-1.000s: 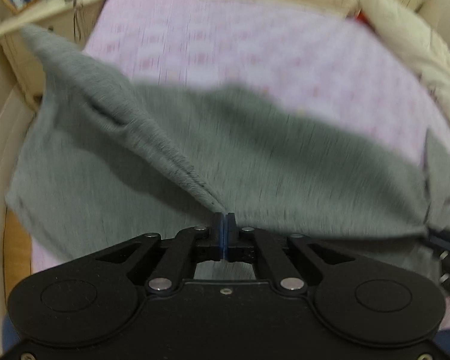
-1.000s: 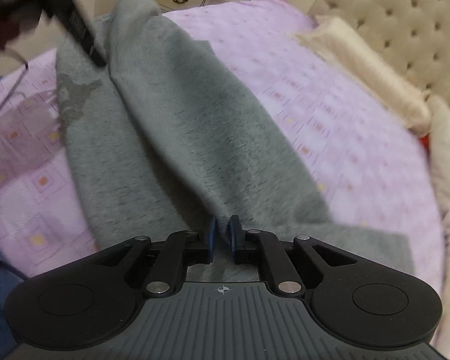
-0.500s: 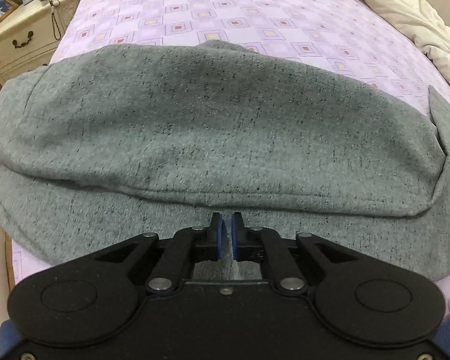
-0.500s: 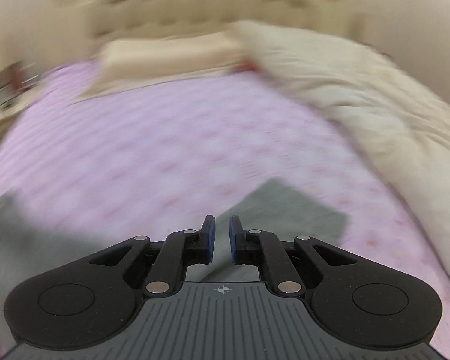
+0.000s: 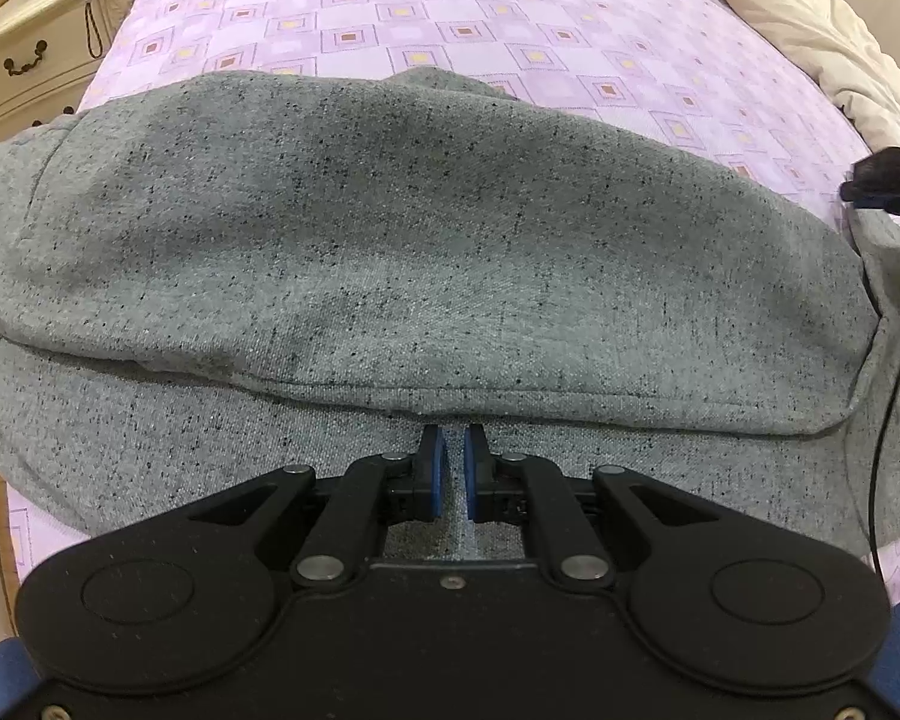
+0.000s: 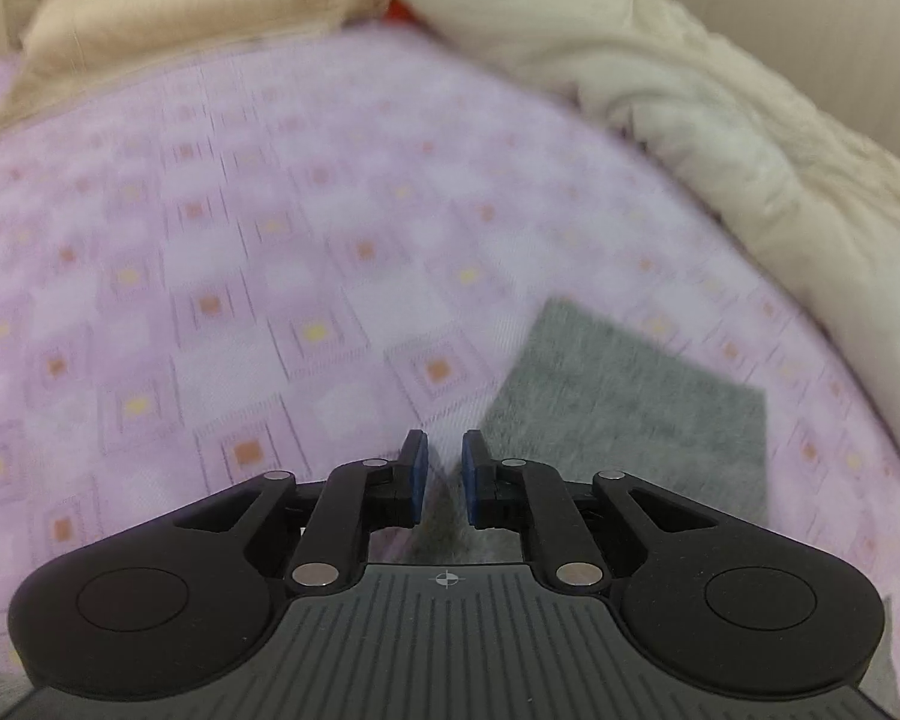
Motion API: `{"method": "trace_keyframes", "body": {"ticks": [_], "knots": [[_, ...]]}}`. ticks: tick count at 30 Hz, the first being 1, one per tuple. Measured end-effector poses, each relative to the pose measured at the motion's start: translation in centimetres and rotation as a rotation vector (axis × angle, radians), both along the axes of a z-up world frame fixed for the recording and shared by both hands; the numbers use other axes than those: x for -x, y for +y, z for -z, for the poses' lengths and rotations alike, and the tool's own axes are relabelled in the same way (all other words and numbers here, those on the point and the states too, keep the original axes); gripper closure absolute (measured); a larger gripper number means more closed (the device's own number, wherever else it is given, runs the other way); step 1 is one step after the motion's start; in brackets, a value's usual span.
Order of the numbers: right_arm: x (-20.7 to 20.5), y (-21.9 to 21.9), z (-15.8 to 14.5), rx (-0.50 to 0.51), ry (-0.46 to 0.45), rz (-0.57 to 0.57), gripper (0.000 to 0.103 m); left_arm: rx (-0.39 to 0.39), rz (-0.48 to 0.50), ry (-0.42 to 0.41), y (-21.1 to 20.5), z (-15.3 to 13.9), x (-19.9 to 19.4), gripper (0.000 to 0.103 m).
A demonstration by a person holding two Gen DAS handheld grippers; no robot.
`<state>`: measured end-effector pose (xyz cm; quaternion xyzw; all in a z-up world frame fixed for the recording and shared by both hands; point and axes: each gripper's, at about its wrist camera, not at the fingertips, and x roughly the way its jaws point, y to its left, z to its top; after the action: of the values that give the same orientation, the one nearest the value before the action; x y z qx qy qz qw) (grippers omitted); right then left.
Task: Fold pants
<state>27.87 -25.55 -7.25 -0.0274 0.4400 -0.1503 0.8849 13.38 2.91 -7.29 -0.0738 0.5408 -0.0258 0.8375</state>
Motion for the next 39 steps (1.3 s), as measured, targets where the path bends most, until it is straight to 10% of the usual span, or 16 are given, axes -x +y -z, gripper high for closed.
{"method": "trace_keyframes", "body": {"ticks": [7, 11, 16, 21, 33, 35, 37, 39], "knots": [[3.5, -4.7, -4.7, -0.225, -0.122, 0.004, 0.103, 0.033, -0.020, 0.004, 1.9, -0.3, 1.3, 0.087], [8.6, -8.9, -8.5, -0.301, -0.214, 0.050, 0.103, 0.077, -0.013, -0.018, 2.4, -0.6, 1.6, 0.057], [11.8, -10.7, -9.5, -0.257, -0.218, 0.024, 0.100, 0.007, 0.029, -0.056, 1.0, -0.8, 2.2, 0.051], [8.8, -8.6, -7.0, -0.294, -0.138, 0.055, 0.059, -0.012, 0.056, -0.058, 0.1, -0.6, 2.3, 0.043], [-0.6, -1.5, -0.1, -0.134, 0.095, 0.069, 0.044, -0.022, 0.084, -0.042, -0.4, -0.1, 1.7, 0.039], [0.0, -1.8, -0.2, -0.129, 0.075, 0.061, 0.048, -0.024, 0.086, -0.042, -0.5, 0.0, 1.6, 0.039], [0.7, -2.6, -0.9, -0.158, 0.074, 0.071, 0.102, -0.024, 0.090, -0.044, -0.5, 0.0, 1.6, 0.039], [1.6, -4.0, -2.2, -0.219, 0.034, 0.067, 0.100, -0.019, 0.091, -0.047, -0.4, 0.0, 1.7, 0.039]]}}
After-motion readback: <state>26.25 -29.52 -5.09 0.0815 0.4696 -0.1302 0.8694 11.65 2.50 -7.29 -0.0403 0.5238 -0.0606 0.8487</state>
